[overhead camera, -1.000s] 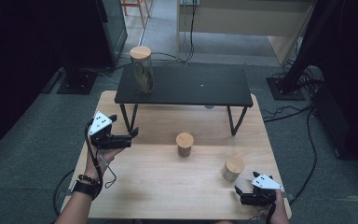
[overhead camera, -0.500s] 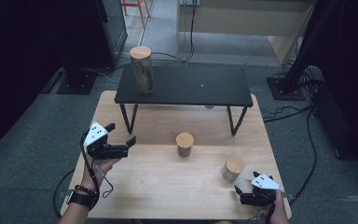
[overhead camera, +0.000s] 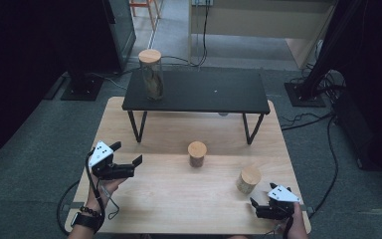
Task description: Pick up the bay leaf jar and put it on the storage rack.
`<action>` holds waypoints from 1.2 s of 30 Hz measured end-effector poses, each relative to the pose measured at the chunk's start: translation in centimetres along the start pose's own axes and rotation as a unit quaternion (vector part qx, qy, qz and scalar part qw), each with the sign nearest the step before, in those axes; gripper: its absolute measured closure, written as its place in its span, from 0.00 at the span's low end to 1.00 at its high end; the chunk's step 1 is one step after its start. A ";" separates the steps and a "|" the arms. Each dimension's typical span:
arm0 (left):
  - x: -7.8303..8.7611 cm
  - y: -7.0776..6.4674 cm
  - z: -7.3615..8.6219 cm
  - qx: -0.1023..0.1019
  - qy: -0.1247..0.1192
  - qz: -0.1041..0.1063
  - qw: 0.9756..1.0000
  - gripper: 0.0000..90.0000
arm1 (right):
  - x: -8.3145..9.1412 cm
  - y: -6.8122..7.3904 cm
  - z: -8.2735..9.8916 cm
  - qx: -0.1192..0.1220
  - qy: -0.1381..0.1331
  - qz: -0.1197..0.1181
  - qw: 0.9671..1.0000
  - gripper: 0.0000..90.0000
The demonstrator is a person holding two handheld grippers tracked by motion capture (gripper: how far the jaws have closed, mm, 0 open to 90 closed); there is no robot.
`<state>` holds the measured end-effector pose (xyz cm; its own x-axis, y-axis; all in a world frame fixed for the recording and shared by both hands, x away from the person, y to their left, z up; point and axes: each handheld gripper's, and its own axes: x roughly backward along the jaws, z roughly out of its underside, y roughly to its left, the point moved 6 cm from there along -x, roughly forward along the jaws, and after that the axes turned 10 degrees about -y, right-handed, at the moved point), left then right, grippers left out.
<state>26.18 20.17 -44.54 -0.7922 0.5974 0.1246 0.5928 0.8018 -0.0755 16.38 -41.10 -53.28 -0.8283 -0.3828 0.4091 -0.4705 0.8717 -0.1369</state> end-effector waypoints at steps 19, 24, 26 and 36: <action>-0.7 0.7 4.6 0.015 0.061 0.002 0.998 0.01 | -0.1 0.0 -0.1 -0.001 0.002 -0.002 1.000 0.06; -1.0 0.8 6.0 0.018 0.082 0.001 0.996 0.01 | -0.1 0.0 -0.1 0.000 0.003 -0.002 1.000 0.06; -1.1 0.9 6.5 0.020 0.089 0.000 0.996 0.01 | -0.1 0.0 -0.1 -0.001 0.004 -0.002 1.000 0.06; -1.3 1.2 7.5 0.037 0.099 0.003 0.994 0.02 | -0.2 0.0 -0.1 0.001 0.006 -0.003 1.000 0.06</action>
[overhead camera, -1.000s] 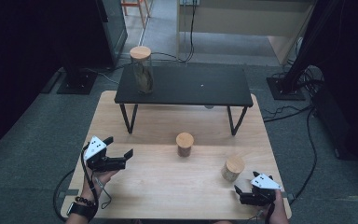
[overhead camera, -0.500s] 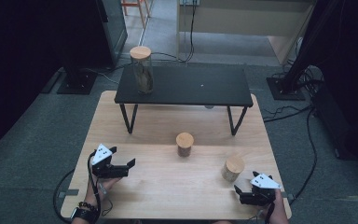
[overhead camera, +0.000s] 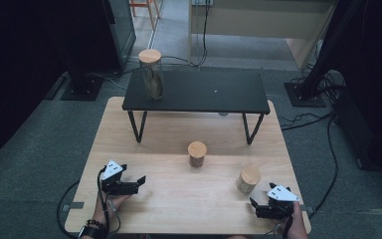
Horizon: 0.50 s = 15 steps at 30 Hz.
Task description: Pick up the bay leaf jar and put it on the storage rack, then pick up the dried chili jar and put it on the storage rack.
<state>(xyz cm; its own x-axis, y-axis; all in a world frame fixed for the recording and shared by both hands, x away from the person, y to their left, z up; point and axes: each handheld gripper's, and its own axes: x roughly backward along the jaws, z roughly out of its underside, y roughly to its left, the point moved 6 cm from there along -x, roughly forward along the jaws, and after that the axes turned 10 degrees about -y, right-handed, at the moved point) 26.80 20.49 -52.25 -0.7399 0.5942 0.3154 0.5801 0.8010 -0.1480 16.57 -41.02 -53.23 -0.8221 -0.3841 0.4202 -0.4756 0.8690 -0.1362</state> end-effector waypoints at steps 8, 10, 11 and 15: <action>0.1 0.4 0.5 0.013 -0.005 0.009 1.000 0.02 | 0.0 0.0 0.1 -0.001 -0.003 0.001 1.000 0.06; 0.2 0.4 0.6 0.011 -0.007 0.010 1.000 0.02 | 0.1 -0.1 0.1 -0.003 -0.006 -0.001 1.000 0.06; 0.2 0.4 0.6 0.009 -0.008 0.010 1.000 0.02 | 0.1 -0.2 0.1 -0.004 -0.008 -0.001 1.000 0.06; 0.2 0.4 0.6 0.004 -0.008 0.016 1.000 0.02 | 0.2 -0.2 0.2 -0.007 -0.009 -0.001 1.000 0.06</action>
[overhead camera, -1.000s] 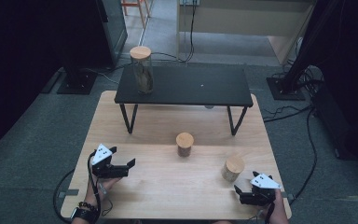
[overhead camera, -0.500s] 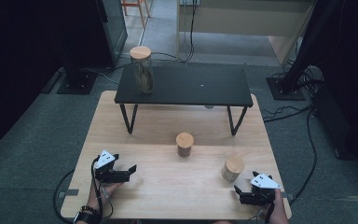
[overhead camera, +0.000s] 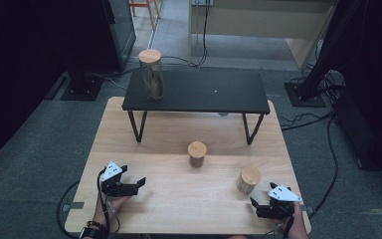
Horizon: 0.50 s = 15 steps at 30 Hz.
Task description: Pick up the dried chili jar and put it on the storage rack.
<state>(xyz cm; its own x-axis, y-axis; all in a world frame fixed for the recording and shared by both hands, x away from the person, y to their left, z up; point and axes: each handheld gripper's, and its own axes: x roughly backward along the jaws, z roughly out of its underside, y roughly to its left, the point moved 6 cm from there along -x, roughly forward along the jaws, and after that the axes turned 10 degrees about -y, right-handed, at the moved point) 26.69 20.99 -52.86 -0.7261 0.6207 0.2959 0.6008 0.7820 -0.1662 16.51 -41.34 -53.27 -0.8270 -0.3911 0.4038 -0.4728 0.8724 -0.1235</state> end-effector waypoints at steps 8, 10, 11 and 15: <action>0.7 -0.3 0.4 -0.011 -0.022 -0.010 1.000 0.03 | 0.1 0.0 -0.1 -0.006 0.001 0.005 1.000 0.06; 0.9 -0.2 0.6 -0.007 -0.030 -0.010 0.999 0.03 | 0.2 -0.1 -0.2 -0.009 0.000 0.011 1.000 0.06; 0.9 -0.2 0.6 -0.004 -0.033 -0.009 0.999 0.03 | 0.3 -0.1 -0.2 -0.012 0.000 0.013 1.000 0.06; 1.2 -0.1 0.8 0.000 -0.038 -0.008 0.999 0.05 | 0.5 -0.3 -0.7 -0.025 0.005 0.022 0.999 0.06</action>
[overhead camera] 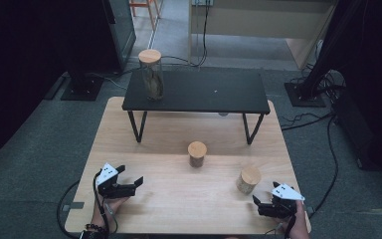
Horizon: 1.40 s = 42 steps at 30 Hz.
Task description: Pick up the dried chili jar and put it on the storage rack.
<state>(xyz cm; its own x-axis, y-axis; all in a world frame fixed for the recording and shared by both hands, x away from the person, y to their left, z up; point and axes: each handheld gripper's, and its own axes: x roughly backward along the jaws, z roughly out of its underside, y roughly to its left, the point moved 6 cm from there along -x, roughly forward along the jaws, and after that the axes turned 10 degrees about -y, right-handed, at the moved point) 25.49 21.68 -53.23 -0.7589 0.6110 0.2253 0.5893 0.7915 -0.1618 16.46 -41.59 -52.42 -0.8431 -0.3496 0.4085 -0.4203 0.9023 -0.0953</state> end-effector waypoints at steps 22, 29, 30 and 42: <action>-0.8 -0.4 -0.4 -0.025 0.031 0.016 0.999 0.05 | 2.2 2.2 -9.1 -0.031 -0.009 -0.028 0.999 0.05; -0.7 -0.3 -0.5 -0.023 0.031 0.016 0.999 0.05 | 1.6 3.3 -11.2 -0.023 0.000 -0.036 0.999 0.05; -0.7 -0.3 -0.4 -0.021 0.029 0.016 0.999 0.05 | 1.4 3.4 -11.4 -0.021 0.000 -0.039 0.999 0.05; -0.7 -0.3 -0.4 -0.026 0.028 0.021 0.999 0.05 | -1.3 5.2 -13.3 -0.006 0.011 -0.057 0.998 0.05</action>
<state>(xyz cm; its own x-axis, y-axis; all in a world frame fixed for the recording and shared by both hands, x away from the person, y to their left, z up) 25.93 20.98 -52.97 -0.7167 0.6414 0.2736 0.6355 0.7623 -0.1223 19.81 -33.07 -41.41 -0.7827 -0.4443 0.4358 -0.5089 0.8600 -0.0371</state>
